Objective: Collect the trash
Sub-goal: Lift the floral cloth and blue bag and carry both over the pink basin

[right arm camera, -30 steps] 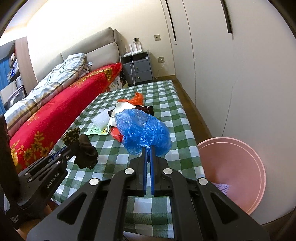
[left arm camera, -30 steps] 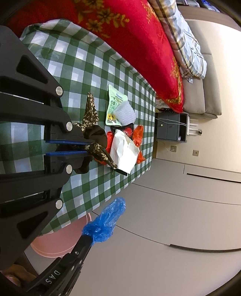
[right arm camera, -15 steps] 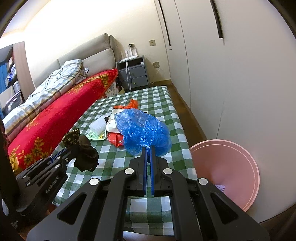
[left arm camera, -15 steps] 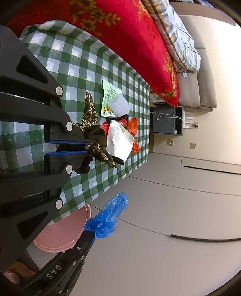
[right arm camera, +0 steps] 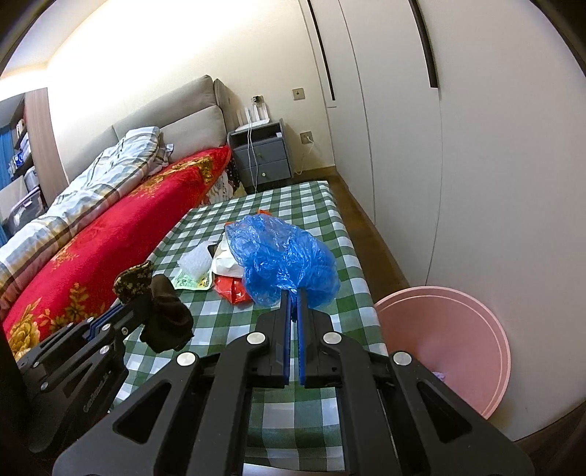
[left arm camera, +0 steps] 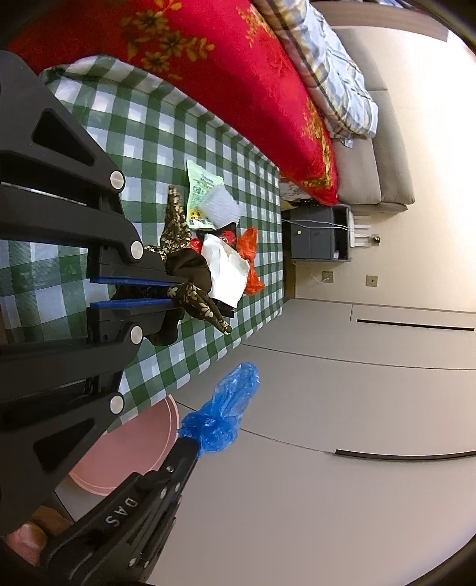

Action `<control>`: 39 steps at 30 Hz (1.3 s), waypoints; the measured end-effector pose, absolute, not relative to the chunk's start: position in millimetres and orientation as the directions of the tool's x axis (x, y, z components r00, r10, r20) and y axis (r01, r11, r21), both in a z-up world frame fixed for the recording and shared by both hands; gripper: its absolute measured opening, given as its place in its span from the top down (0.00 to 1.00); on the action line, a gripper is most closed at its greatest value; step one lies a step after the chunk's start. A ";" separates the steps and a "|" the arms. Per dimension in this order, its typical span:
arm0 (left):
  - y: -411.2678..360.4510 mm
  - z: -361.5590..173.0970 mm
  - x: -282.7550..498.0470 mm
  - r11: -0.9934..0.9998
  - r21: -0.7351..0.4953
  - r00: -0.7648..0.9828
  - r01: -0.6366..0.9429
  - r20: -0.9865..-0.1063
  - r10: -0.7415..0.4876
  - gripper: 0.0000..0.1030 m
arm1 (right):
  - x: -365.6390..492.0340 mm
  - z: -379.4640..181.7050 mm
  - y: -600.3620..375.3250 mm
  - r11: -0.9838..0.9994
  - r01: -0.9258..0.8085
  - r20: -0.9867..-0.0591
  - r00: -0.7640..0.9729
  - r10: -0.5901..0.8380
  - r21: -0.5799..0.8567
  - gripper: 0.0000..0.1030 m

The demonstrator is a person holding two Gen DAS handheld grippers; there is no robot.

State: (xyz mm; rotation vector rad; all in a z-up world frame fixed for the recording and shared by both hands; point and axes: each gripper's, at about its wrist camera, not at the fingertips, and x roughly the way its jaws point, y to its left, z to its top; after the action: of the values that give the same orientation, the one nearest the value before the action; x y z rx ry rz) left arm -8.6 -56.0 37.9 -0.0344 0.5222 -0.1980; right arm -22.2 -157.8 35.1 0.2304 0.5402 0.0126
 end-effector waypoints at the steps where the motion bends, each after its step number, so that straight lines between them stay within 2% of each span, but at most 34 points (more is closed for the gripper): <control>1: -56.1 36.3 -7.4 0.980 -0.092 0.844 0.177 -0.498 -0.199 0.94 | -22.5 34.8 -157.9 0.974 0.051 -0.509 0.858 0.070 0.221 0.97; 20: -79.9 11.9 27.3 0.953 -0.161 0.814 0.257 -0.496 -0.303 0.94 | -15.3 12.4 -185.5 0.957 0.225 -0.549 0.831 -0.089 0.185 0.97; 39: -158.2 -6.8 64.0 0.842 -0.197 0.705 0.502 -0.471 -0.530 0.94 | -11.4 -18.7 -246.2 0.864 0.477 -0.611 0.736 -0.291 0.163 0.97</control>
State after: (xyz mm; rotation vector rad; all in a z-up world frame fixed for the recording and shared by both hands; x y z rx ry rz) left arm 64.0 -158.2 -6.8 -0.0553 0.5402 -0.5739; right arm -11.4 -246.2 -18.7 0.3212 0.6106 -0.4299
